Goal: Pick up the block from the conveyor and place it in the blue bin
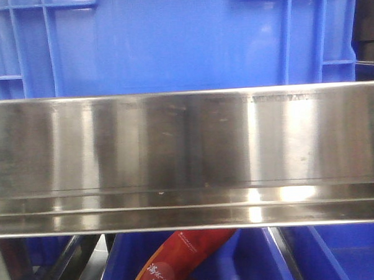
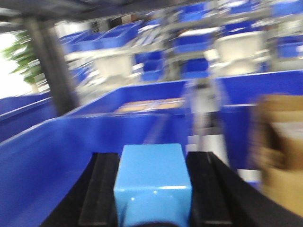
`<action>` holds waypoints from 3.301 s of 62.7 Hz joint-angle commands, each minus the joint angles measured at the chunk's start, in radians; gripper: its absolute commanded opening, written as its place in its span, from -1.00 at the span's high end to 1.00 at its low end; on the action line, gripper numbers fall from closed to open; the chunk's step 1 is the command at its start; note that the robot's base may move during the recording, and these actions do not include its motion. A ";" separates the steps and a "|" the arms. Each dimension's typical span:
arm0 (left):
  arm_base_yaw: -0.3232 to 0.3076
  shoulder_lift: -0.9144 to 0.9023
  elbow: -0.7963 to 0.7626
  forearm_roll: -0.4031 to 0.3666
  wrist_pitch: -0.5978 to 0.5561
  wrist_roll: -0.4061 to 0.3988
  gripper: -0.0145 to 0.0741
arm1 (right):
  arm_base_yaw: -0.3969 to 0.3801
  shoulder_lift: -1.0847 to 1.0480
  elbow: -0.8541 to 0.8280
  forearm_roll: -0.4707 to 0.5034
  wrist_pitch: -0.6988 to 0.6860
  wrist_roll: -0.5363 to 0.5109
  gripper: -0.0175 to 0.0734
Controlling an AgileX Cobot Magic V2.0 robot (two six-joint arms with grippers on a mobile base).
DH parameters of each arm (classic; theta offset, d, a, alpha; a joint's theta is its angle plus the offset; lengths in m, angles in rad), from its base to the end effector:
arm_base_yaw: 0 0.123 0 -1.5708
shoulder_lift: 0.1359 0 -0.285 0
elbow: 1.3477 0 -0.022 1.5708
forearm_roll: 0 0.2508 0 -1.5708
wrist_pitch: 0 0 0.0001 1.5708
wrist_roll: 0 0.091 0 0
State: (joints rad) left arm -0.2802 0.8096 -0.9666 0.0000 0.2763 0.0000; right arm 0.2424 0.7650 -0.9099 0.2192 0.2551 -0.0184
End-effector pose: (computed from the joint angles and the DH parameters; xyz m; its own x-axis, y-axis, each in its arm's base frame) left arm 0.1558 -0.0448 0.4330 -0.0308 0.0089 -0.9995 0.2766 0.9610 0.0000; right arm 0.1472 0.0416 0.4239 -0.0728 0.1802 -0.9809 -0.2842 0.9390 0.1936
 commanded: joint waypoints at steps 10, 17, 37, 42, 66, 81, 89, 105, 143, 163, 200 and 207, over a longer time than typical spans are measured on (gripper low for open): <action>-0.182 0.167 -0.069 0.000 -0.183 0.000 0.92 | 0.205 0.232 -0.135 0.007 -0.071 -0.009 0.95; -0.220 0.256 -0.078 -0.006 -0.287 0.000 0.92 | 0.269 0.340 -0.179 0.007 -0.092 -0.009 0.95; -0.233 0.474 -0.250 -0.080 -0.145 0.000 0.92 | 0.299 0.487 -0.235 0.007 -0.119 -0.009 0.94; -0.233 0.497 -0.275 -0.088 -0.081 0.000 0.92 | 0.299 0.497 -0.235 0.005 -0.115 -0.009 0.81; -0.233 0.504 -0.285 -0.094 -0.003 0.000 -0.32 | 0.299 0.509 -0.235 0.005 -0.107 -0.009 -0.40; -0.233 0.432 -0.289 -0.082 -0.003 0.000 0.01 | 0.299 0.418 -0.235 0.003 -0.058 -0.009 0.26; -0.231 0.376 -0.289 -0.044 -0.010 0.000 0.72 | 0.293 0.362 -0.235 -0.006 -0.075 -0.009 0.97; -0.193 0.264 -0.272 0.049 0.049 -0.011 0.92 | 0.141 0.274 -0.231 -0.008 -0.037 -0.009 0.97; 0.176 -0.271 0.305 -0.062 -0.060 -0.011 0.92 | -0.024 -0.268 0.380 -0.146 -0.190 -0.009 0.97; 0.189 -0.474 0.396 -0.062 -0.055 -0.011 0.92 | -0.024 -0.482 0.469 -0.146 -0.153 -0.009 0.97; 0.189 -0.514 0.396 -0.062 -0.059 -0.011 0.92 | -0.031 -0.509 0.513 -0.158 -0.198 -0.009 0.97; 0.189 -0.514 0.396 -0.062 -0.059 -0.011 0.92 | -0.097 -0.542 0.592 -0.171 -0.217 -0.009 0.97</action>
State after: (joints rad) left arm -0.0946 0.3014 -0.5719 -0.0556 0.2346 0.0000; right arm 0.1886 0.2457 -0.3671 0.0642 0.0649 -0.0184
